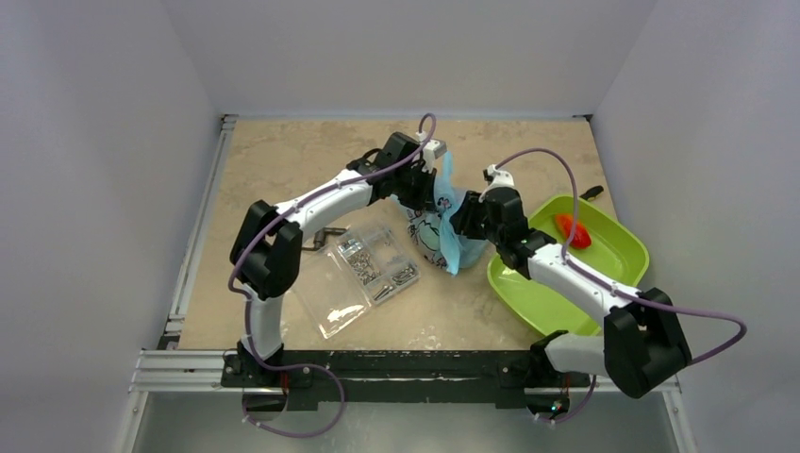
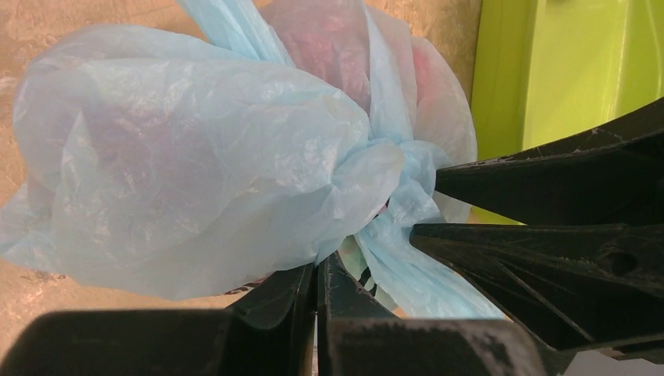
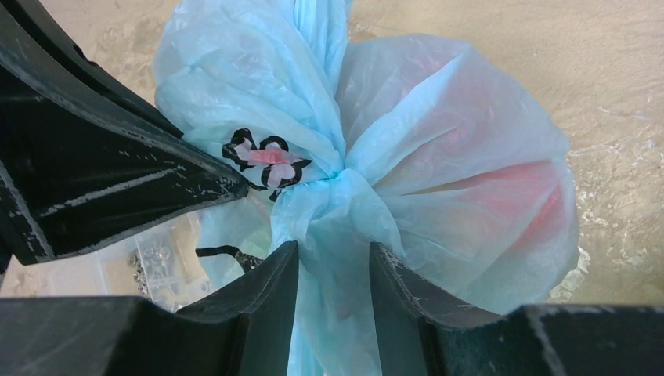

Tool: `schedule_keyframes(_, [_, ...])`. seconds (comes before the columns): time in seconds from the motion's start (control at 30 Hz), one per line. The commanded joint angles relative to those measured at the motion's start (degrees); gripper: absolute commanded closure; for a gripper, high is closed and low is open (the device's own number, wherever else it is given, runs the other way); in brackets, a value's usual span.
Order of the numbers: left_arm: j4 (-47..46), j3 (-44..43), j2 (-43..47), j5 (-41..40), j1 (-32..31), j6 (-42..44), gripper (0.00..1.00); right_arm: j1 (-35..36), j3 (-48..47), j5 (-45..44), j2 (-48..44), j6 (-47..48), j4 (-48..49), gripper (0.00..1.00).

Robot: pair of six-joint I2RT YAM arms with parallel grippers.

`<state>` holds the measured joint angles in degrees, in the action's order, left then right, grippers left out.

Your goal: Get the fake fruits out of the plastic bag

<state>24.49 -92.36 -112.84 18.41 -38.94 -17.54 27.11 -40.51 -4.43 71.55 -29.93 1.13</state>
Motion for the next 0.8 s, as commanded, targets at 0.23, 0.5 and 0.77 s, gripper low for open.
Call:
schedule_keyframes(0.23, [-4.7, 0.2, 2.0, 6.3, 2.9, -5.6, 1.0, 0.1, -3.6, 0.9, 4.7, -1.4, 7.7, 0.61])
schedule_keyframes(0.5, [-5.1, 0.2, 1.8, 7.8, 4.9, -7.7, 1.0, 0.2, -3.6, 0.8, 5.0, -1.6, 8.6, 0.83])
schedule_keyframes(0.77, [-7.7, 2.5, 2.4, 9.2, 13.0, -13.4, 1.0, 0.2, 3.1, -3.7, -4.6, -1.4, 6.7, 1.0])
